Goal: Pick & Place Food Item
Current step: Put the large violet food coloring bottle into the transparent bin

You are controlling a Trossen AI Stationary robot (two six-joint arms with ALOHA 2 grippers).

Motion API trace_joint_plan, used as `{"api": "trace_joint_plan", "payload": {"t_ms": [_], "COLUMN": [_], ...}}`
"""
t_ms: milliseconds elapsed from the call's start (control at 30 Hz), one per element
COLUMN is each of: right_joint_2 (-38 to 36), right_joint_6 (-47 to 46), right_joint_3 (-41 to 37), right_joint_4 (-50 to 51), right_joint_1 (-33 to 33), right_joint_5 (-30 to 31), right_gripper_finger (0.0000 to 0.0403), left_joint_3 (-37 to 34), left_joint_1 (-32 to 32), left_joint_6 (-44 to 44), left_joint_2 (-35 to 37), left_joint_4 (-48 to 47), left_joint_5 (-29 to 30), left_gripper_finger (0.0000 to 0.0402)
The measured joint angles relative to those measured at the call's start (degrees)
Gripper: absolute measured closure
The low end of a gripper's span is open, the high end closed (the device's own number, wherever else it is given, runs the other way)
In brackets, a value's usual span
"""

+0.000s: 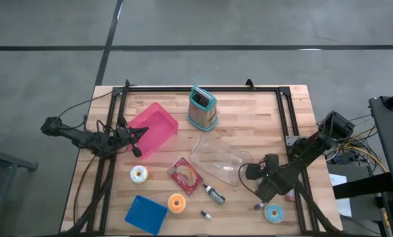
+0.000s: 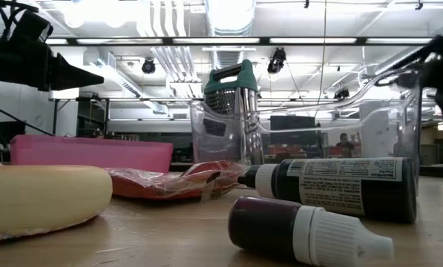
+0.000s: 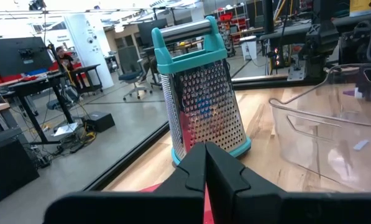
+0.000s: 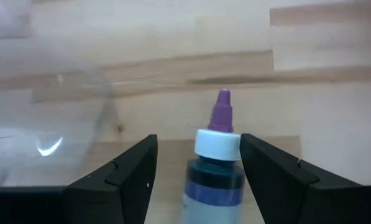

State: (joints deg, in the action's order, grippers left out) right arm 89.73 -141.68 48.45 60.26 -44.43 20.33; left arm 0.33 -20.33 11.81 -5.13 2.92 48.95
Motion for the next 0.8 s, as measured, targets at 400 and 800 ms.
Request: {"api": "trace_joint_plan", "payload": {"t_ms": [400, 800], "right_joint_2": [-0.07, 6.12], "right_joint_6": [8.93, 2.52], "right_joint_3": [5.58, 5.82], "right_joint_4": [3.30, -0.02], "right_joint_1": [-5.30, -10.60], "right_joint_5": [2.14, 2.17], "right_gripper_finger": [0.0179, 0.0179], "left_joint_3": [-0.01, 0.01], "left_joint_1": [0.01, 0.00], "left_joint_6": [0.00, 0.00], "left_joint_2": [-0.02, -0.01], "left_joint_4": [0.00, 0.00], "left_joint_5": [-0.02, -0.01], "left_gripper_finger": [0.0396, 0.0396]}}
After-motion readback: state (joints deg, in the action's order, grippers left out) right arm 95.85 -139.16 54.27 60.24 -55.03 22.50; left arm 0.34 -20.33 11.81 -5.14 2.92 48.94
